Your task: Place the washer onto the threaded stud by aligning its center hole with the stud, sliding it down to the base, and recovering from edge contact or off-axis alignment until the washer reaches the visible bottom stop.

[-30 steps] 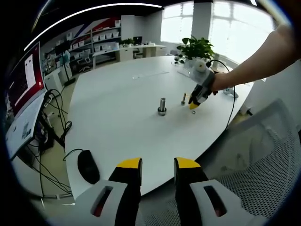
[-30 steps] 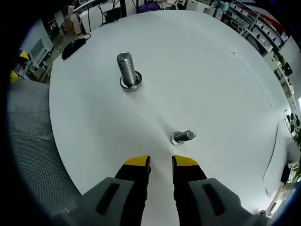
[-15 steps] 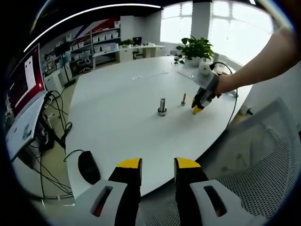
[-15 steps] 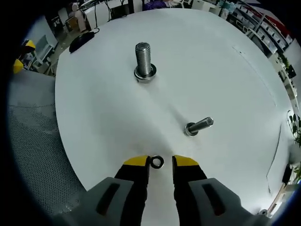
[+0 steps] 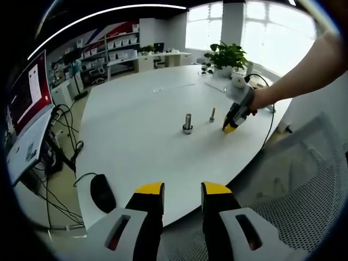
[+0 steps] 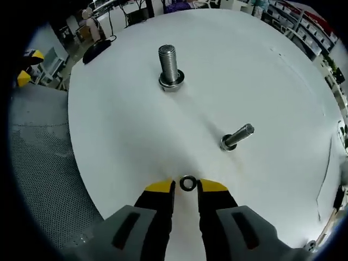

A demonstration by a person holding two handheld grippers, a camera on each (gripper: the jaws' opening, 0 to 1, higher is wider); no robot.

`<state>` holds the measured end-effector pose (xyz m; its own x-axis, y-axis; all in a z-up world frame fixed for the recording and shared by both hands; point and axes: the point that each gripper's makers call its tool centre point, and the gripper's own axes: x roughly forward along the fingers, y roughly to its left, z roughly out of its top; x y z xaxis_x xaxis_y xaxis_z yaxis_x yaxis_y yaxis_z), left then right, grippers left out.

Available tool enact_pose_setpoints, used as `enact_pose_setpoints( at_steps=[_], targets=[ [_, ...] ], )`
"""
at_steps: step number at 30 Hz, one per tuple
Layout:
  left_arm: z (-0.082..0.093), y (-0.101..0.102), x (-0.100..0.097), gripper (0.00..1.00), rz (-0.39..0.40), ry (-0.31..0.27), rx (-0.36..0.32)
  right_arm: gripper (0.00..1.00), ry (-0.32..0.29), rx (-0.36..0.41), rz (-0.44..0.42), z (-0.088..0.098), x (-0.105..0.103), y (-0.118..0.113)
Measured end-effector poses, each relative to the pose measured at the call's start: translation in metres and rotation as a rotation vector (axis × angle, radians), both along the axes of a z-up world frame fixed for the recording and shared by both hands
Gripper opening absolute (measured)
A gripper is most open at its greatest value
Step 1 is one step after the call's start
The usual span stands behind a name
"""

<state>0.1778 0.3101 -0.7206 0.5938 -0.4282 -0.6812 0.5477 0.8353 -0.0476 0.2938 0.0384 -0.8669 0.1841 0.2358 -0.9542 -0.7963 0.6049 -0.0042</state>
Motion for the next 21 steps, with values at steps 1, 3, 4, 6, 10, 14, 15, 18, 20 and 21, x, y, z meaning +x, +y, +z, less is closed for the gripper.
enact_pose_setpoints(
  at_steps=[1, 3, 4, 6, 10, 14, 15, 18, 20, 21],
  targets=[
    [-0.0001, -0.0001, 0.0001, 0.25, 0.0, 0.0, 0.0, 0.19, 0.001, -0.005, -0.01, -0.0001, -0.001, 0.0015],
    [-0.0002, 0.0001, 0.0, 0.25, 0.0, 0.001, 0.0, 0.19, 0.004, -0.014, -0.034, -0.0003, 0.0003, 0.0018],
    [-0.0001, 0.0, -0.0001, 0.25, 0.0, 0.002, -0.001, 0.19, 0.003, -0.021, -0.03, -0.0006, -0.0001, 0.0025],
    [-0.0001, -0.0001, -0.0001, 0.25, 0.0, 0.002, -0.001, 0.17, 0.006, -0.045, 0.01, -0.0012, -0.0011, 0.0038],
    [-0.0016, -0.0006, -0.0007, 0.25, -0.006, 0.006, 0.005, 0.16, 0.012, -0.066, 0.033, -0.0021, 0.0005, 0.0041],
    [-0.0018, -0.0009, -0.0009, 0.24, -0.008, 0.008, 0.004, 0.15, 0.029, -0.056, -0.001, -0.0028, 0.0016, 0.0026],
    [-0.0016, -0.0009, -0.0009, 0.24, -0.008, 0.008, 0.003, 0.15, 0.026, -0.056, 0.002, -0.0027, 0.0005, 0.0031],
    [-0.0019, -0.0008, -0.0013, 0.24, -0.01, 0.009, 0.005, 0.16, -0.001, -0.064, 0.045, -0.0029, -0.0006, 0.0035],
    [-0.0019, -0.0004, -0.0013, 0.24, -0.008, 0.01, 0.003, 0.16, -0.007, -0.058, 0.084, -0.0025, -0.0019, 0.0035],
    [-0.0018, -0.0003, -0.0012, 0.24, -0.007, 0.01, 0.002, 0.16, -0.002, -0.053, 0.084, -0.0024, -0.0021, 0.0029]
  ],
)
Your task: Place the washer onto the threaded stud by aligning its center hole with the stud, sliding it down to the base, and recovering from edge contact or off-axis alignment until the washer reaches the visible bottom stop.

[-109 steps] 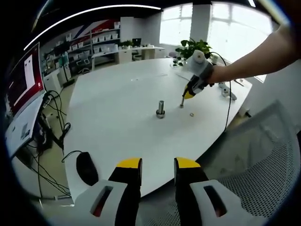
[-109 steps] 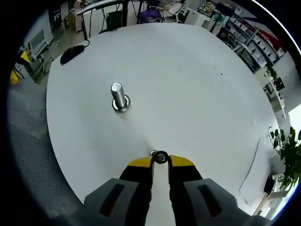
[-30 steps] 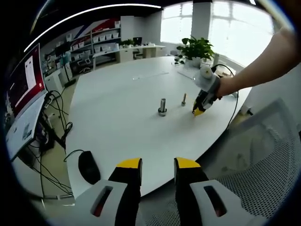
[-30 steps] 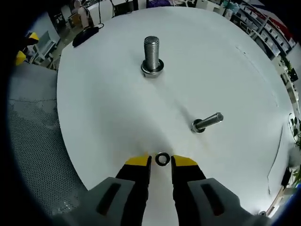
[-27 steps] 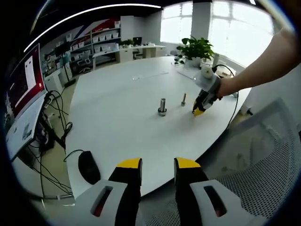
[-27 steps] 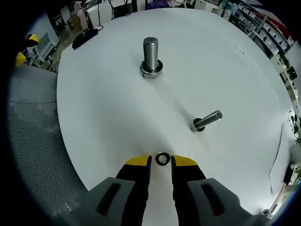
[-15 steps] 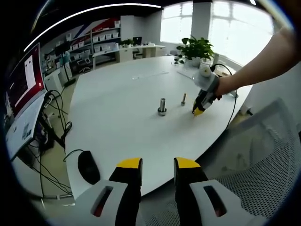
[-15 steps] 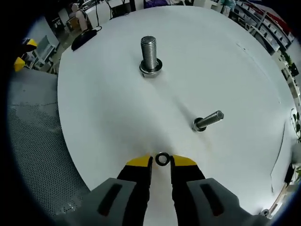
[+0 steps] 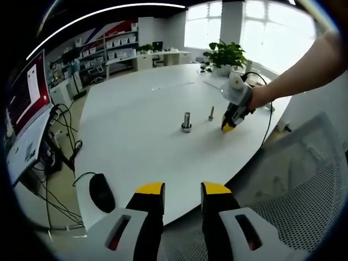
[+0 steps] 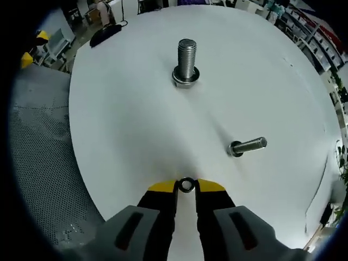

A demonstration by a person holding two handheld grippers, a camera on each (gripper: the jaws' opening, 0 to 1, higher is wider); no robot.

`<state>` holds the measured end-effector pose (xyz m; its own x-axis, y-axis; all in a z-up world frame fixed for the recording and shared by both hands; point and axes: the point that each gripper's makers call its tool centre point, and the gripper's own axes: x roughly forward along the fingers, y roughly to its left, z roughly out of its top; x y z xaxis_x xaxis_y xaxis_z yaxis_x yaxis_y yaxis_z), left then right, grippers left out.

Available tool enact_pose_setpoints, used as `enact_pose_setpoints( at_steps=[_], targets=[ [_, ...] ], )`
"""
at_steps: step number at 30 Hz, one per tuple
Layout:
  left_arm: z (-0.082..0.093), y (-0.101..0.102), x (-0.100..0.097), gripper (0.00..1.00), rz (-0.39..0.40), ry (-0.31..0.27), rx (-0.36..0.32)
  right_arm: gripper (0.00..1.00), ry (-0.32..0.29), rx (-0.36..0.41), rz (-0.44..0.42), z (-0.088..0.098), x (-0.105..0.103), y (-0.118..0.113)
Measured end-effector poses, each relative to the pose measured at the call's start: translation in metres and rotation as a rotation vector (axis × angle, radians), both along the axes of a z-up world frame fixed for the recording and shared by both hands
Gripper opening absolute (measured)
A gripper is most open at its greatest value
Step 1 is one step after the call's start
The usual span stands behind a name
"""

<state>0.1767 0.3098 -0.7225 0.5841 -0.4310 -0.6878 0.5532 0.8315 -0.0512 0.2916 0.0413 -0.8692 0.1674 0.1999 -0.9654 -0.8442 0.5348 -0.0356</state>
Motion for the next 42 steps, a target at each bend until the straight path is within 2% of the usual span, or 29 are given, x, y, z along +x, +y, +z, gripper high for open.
enact_pose_setpoints(
  at_steps=[3, 11, 14, 15, 19, 23, 25, 32, 39, 42],
  targets=[
    [0.0002, -0.0001, 0.0001, 0.24, 0.0, -0.001, 0.0, 0.17, 0.017, 0.02, 0.06, 0.0018, -0.0043, 0.0016],
    [0.0006, 0.0, -0.0002, 0.24, 0.001, -0.001, -0.001, 0.21, 0.046, 0.038, 0.089, 0.0026, -0.0081, 0.0025],
    [0.0004, 0.0, -0.0002, 0.24, 0.001, -0.001, -0.001, 0.2, 0.069, 0.02, 0.108, 0.0019, -0.0083, 0.001],
    [0.0003, -0.0001, -0.0003, 0.24, 0.0, 0.0, -0.001, 0.19, 0.075, -0.001, 0.143, 0.0017, -0.0083, -0.0007],
    [-0.0002, -0.0003, -0.0004, 0.24, -0.002, 0.002, 0.0, 0.16, 0.067, -0.053, 0.19, 0.0006, -0.0048, -0.002],
    [-0.0007, -0.0005, -0.0007, 0.24, -0.003, 0.005, 0.001, 0.15, 0.093, -0.09, 0.172, 0.0002, -0.005, -0.0003],
    [-0.0011, -0.0007, -0.0008, 0.24, -0.004, 0.007, 0.001, 0.16, 0.092, -0.118, 0.194, 0.001, -0.0074, 0.0011],
    [-0.0018, -0.0007, -0.0011, 0.24, -0.006, 0.009, 0.003, 0.15, 0.071, -0.156, 0.156, 0.0009, -0.0083, 0.0007],
    [-0.0018, -0.0008, -0.0014, 0.24, -0.007, 0.01, 0.004, 0.14, 0.003, -0.07, 0.07, 0.0023, -0.0081, -0.0022],
    [-0.0015, -0.001, -0.0013, 0.24, -0.007, 0.009, 0.003, 0.14, -0.007, -0.043, 0.038, 0.0026, -0.0075, -0.0039]
  ],
)
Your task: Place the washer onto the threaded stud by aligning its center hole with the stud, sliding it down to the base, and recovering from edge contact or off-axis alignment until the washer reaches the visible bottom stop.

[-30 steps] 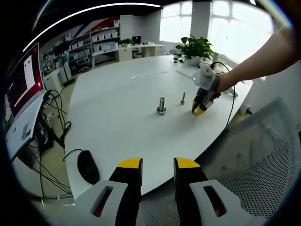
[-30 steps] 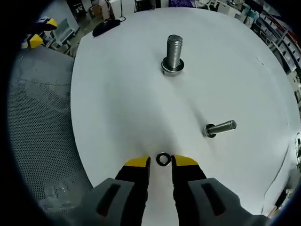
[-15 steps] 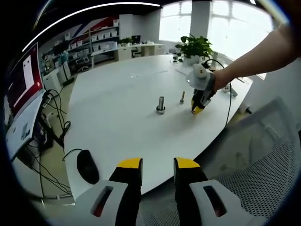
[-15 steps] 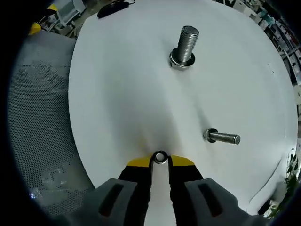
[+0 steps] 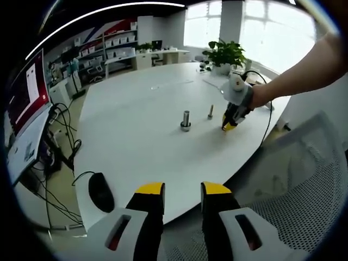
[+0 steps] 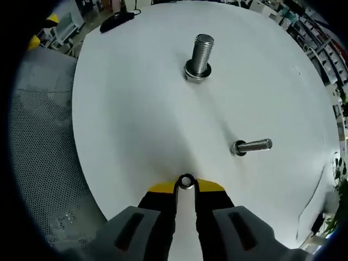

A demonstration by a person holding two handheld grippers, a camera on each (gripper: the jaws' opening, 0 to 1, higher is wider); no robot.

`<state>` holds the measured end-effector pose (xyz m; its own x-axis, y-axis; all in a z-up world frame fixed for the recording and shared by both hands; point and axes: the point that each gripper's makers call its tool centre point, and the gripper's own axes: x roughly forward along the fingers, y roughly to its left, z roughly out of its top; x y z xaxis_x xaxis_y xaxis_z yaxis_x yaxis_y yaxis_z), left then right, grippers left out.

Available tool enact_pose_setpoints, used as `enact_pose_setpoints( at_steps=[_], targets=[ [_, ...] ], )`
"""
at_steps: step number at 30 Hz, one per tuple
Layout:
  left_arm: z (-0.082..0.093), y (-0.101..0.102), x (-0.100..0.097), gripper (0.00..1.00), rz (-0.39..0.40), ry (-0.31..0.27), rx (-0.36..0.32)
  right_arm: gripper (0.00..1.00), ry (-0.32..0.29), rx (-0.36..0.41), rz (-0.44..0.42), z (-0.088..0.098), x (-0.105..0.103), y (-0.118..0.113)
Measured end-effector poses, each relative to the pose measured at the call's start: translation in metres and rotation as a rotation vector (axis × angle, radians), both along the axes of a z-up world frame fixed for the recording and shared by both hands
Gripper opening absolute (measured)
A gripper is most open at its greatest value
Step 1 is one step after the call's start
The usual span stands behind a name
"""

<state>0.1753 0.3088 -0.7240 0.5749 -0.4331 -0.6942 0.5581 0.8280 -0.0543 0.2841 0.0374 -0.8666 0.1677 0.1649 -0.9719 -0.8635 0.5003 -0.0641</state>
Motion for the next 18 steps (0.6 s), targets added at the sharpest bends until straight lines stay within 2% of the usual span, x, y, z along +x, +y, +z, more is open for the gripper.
enact_pose_setpoints(
  at_steps=[8, 18],
  targets=[
    [0.0, 0.0, 0.0, 0.24, 0.0, 0.001, 0.002, 0.14, -0.009, -0.009, -0.001, 0.0, 0.004, -0.001],
    [0.001, 0.001, 0.001, 0.24, 0.003, -0.002, -0.001, 0.14, -0.069, 0.012, -0.027, 0.022, 0.022, -0.005]
  ],
)
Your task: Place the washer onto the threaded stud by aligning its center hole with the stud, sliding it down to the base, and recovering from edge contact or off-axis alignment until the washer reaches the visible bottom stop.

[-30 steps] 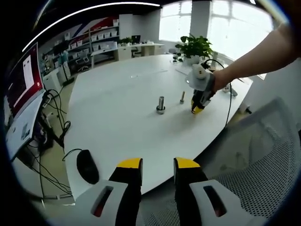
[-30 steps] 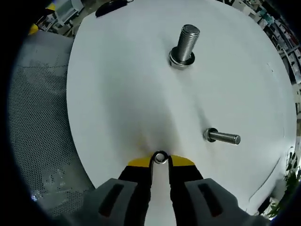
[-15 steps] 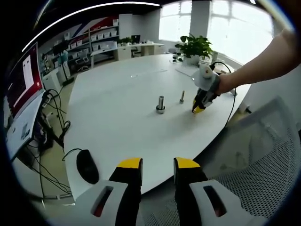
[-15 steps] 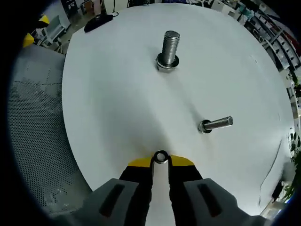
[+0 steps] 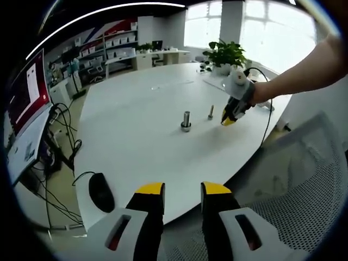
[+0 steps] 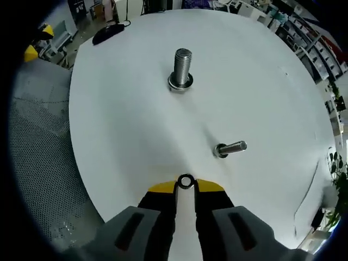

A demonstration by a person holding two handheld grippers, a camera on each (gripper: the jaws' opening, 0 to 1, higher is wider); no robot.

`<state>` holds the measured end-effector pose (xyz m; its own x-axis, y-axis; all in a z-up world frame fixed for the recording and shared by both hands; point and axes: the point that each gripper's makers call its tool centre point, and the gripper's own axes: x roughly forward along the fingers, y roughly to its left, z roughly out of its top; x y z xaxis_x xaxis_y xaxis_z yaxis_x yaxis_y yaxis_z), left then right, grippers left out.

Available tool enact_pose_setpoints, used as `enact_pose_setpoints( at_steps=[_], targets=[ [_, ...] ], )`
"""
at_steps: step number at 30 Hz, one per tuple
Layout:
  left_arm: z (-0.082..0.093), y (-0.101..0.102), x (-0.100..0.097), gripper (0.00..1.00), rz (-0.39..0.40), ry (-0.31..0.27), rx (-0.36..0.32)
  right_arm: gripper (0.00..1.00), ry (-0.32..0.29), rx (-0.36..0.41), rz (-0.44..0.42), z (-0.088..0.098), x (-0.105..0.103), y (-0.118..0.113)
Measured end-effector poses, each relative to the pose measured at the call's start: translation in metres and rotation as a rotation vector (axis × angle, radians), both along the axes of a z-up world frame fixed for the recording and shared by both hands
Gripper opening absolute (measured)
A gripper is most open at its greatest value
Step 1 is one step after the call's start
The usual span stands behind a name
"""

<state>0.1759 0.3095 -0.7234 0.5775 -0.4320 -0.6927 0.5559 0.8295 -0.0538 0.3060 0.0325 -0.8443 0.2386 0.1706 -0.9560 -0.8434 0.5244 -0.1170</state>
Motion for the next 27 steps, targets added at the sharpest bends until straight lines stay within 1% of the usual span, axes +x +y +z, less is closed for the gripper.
enact_pose_setpoints(
  at_steps=[4, 10, 13, 16, 19, 23, 27],
  targets=[
    [0.0, 0.0, 0.0, 0.24, 0.001, -0.002, 0.0, 0.14, -0.026, 0.005, -0.01, 0.008, 0.01, -0.003],
    [0.0, 0.0, -0.001, 0.24, -0.002, 0.001, 0.002, 0.14, -0.049, 0.004, -0.023, 0.018, 0.024, -0.008],
    [0.0, 0.0, 0.0, 0.24, 0.0, 0.0, 0.002, 0.14, -0.065, 0.017, -0.036, 0.025, 0.031, -0.008],
    [0.0, 0.0, 0.0, 0.24, 0.0, 0.0, 0.003, 0.14, -0.078, 0.02, -0.037, 0.029, 0.036, -0.009],
    [0.0, 0.0, 0.0, 0.24, 0.0, 0.001, 0.002, 0.14, -0.083, 0.031, -0.059, 0.032, 0.041, -0.01],
    [-0.001, 0.001, 0.0, 0.24, 0.0, 0.001, 0.005, 0.14, -0.103, 0.027, -0.052, 0.037, 0.047, -0.012],
    [-0.001, 0.001, 0.0, 0.24, 0.001, 0.0, 0.004, 0.14, -0.132, 0.05, -0.048, 0.045, 0.051, -0.008]
  ],
)
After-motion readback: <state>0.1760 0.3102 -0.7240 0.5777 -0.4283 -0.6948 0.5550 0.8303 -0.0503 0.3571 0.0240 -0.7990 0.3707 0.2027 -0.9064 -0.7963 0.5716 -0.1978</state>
